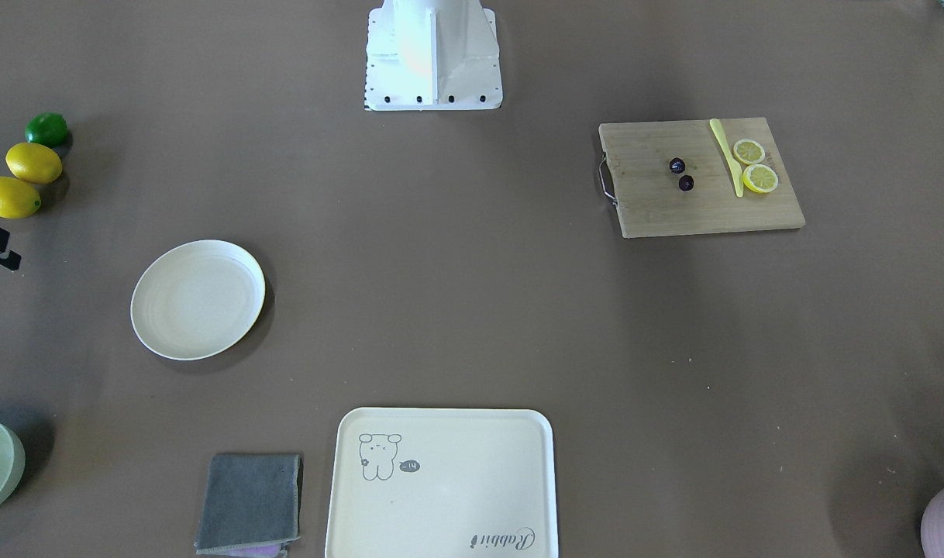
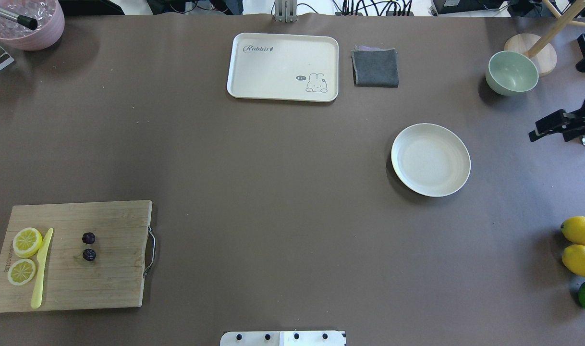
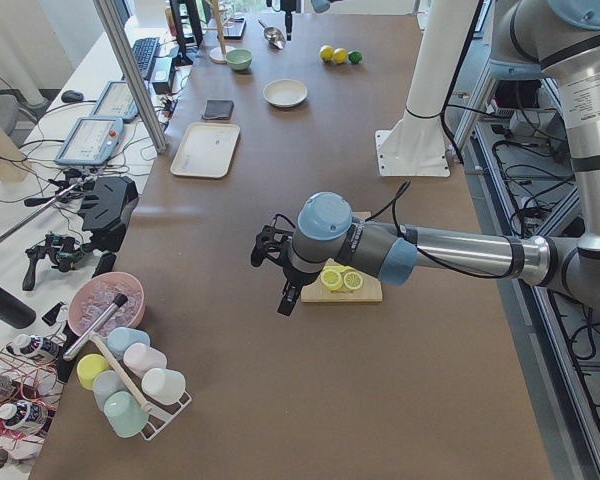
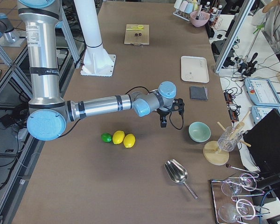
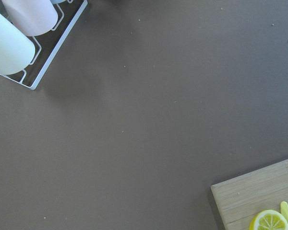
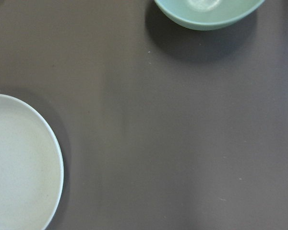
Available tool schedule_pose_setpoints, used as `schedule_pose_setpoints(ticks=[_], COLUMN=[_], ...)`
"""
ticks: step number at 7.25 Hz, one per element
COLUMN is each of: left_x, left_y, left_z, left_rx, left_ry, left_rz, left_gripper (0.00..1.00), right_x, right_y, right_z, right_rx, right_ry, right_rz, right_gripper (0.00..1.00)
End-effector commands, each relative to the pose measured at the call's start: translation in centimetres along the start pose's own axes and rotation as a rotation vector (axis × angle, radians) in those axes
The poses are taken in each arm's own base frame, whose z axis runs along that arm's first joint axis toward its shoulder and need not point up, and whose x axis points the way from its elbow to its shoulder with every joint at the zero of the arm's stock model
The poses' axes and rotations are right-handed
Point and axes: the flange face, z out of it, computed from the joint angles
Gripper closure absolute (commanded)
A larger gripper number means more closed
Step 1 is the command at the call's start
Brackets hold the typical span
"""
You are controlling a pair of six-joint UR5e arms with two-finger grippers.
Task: Place red cherry on plate
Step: 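Reach the right gripper to the rim of the round white plate and grasp it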
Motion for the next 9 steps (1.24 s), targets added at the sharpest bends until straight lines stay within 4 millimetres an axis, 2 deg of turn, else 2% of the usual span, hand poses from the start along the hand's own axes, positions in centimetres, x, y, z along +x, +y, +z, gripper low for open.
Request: schedule_pose_setpoints(ticks=[1,2,3,4,5,6,7,8,9], left_x=[1.6,1.5,1.5,1.5,1.4,1.4,1.3,1.3,1.3], left_y=[-0.4,-0.2,-0.2,-0.2,-0.2,-0.2,-0.2,-0.2,-0.1], left_z=[1.3,1.5,1.5,1.5,1.6,1.6,1.7,1.7,1.7], left_rx=[-0.001,-0.005,-0.005,-0.005,-0.006,-0.007,-0.008,-0.008,-0.009], left_ry=[0.022,0.022,0.021,0.021,0.020,0.020,0.020,0.021,0.023], left_rz=[-0.045,-0.048,-0.048,-0.048,-0.049,-0.050,-0.051,-0.051,-0.052], left_gripper=[0.03,0.03,0.03,0.03,0.03,0.03,0.03,0.03,0.03], right_x=[-4.2,-6.7,-8.4,-8.9,-8.4,-8.3,-8.4,-8.7,-8.9], right_y=[-0.6,-1.9,-1.3,-0.8,-0.4,-0.6,-0.7,-0.6,-0.6], right_z=[6.3,7.7,8.8,9.7,11.3,12.1,12.1,11.9,11.9], right_rx=[0.002,0.003,-0.017,-0.028,-0.050,-0.048,-0.048,-0.051,-0.060], right_ry=[-0.005,-0.009,-0.018,-0.017,-0.003,-0.009,-0.017,-0.025,-0.034], right_rz=[0.030,0.055,0.066,0.054,0.057,0.046,0.044,0.039,0.040], right_gripper=[0.06,0.08,0.10,0.16,0.25,0.33,0.57,1.00,1.00])
